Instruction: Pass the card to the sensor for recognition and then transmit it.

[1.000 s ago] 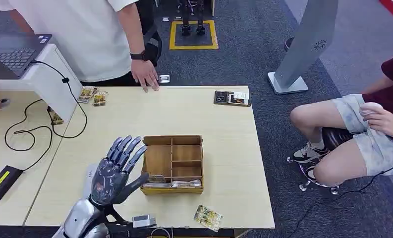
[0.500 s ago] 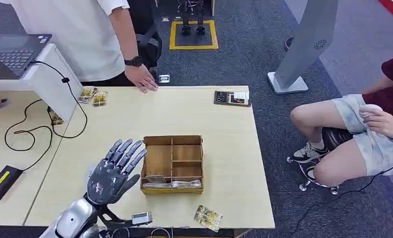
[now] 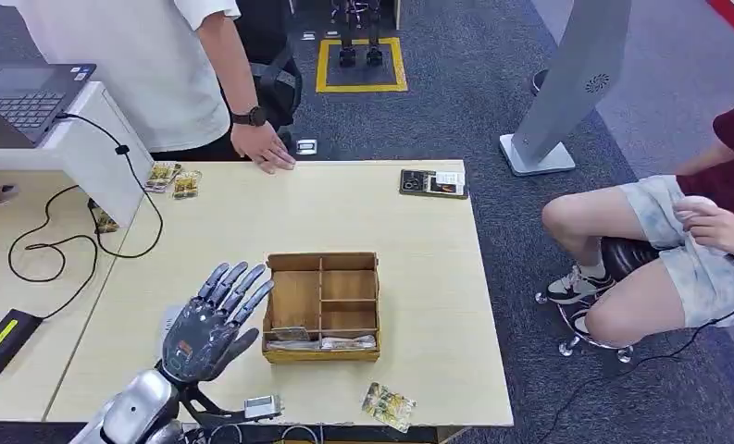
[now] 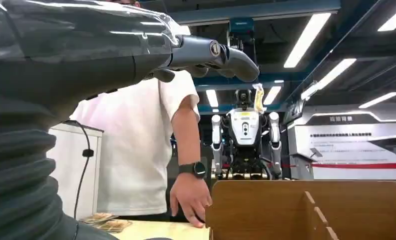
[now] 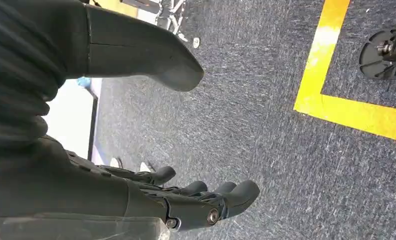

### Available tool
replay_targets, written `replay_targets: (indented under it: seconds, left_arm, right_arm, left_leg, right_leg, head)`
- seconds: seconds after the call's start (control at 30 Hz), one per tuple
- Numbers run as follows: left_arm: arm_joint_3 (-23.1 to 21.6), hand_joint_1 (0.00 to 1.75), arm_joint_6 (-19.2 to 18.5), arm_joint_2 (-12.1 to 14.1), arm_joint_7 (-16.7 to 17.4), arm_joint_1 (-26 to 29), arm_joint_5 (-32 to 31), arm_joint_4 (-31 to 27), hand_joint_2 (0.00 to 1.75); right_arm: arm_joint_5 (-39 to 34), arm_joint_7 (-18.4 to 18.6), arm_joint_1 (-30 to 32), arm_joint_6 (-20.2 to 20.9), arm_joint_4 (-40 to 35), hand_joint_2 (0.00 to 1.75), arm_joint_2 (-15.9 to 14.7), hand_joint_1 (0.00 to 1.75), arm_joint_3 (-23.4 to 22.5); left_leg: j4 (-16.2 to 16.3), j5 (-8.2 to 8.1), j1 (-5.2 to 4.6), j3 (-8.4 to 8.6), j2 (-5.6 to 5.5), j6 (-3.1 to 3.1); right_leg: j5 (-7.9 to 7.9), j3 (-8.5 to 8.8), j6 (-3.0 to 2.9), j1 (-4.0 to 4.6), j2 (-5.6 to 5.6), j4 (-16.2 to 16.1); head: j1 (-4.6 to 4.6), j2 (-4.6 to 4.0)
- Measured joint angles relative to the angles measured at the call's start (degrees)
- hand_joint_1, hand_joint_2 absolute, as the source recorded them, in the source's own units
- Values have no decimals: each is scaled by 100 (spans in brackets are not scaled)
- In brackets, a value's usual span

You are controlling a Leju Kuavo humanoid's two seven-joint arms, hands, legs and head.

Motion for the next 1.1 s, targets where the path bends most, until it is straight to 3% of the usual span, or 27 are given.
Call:
replay_targets:
  seconds: [0.3,0.77,1.1]
  left_arm:
    - [-129,0,-483,201,2,-6,-13,0,175]
    - [-133,0,-234,352,76,153,166,-122,175]
    - [-111,0,-442,638,-177,418,420,-332,175]
  right_arm:
    - [-4,-22,-1,9,22,175,0,0,2]
    - [-92,-33,4,-2,26,175,0,0,0]
    - [-114,-74,9,9,63,175,0,0,0]
  left_leg:
    - [0,0,0,0,0,0]
    - [-1,0,1,0,0,0]
    - [-1,0,0,0,0,0]
  right_leg:
    - [0,0,0,0,0,0]
    - [0,1,0,1,0,0]
    - [0,1,0,0,-1,0]
  head:
    - [0,0]
    - [0,0]
    - [2,0]
